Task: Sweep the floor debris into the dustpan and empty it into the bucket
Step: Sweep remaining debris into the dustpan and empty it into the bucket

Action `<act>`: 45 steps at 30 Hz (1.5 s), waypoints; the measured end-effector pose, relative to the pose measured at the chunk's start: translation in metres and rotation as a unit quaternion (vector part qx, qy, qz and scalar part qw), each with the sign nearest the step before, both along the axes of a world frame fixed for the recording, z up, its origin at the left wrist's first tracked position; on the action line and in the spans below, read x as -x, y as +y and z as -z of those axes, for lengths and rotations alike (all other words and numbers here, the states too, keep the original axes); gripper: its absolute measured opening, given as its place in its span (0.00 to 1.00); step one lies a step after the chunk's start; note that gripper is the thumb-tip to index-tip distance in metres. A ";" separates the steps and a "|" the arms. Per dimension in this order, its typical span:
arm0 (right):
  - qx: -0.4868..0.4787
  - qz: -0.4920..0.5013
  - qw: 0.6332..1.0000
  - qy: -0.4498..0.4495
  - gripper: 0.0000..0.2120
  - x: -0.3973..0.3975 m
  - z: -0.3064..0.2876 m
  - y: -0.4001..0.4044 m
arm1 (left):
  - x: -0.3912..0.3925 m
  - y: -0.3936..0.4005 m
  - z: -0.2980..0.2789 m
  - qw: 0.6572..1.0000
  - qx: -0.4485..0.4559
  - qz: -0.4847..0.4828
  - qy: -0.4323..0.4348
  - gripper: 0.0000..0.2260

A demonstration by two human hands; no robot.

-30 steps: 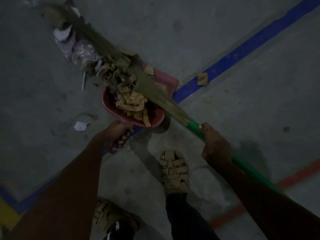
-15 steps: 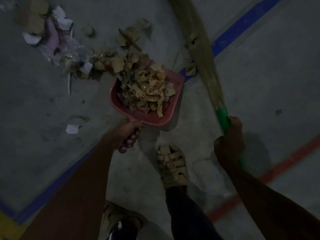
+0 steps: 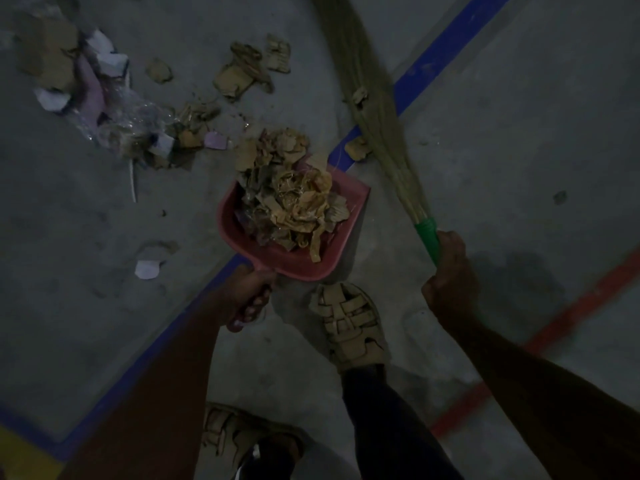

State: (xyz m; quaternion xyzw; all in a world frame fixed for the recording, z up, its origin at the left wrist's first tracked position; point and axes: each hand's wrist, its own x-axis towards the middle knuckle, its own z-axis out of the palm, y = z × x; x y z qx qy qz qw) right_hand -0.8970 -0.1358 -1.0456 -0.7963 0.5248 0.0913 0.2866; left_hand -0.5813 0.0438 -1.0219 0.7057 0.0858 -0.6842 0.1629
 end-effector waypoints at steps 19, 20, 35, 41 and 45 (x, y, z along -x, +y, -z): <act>0.025 -0.111 0.984 -0.137 0.36 -0.094 -0.032 0.006 | 0.002 0.075 -0.017 0.969 0.044 -0.243 -0.010 0.19; 0.022 -0.103 0.985 -0.140 0.37 -0.108 -0.033 0.005 | -0.001 0.082 -0.020 0.962 0.045 -0.268 -0.008 0.20; 0.032 -0.143 0.985 -0.089 0.39 -0.281 0.018 0.018 | -0.076 0.139 -0.007 0.949 -0.030 -0.312 0.026 0.17; 0.020 -0.202 0.977 -0.067 0.37 -0.288 0.031 0.006 | -0.117 0.128 0.004 0.965 0.004 -0.261 -0.009 0.15; 0.012 -0.292 0.955 -0.051 0.40 -0.276 0.020 -0.003 | -0.133 0.118 0.005 0.974 0.012 -0.225 -0.023 0.14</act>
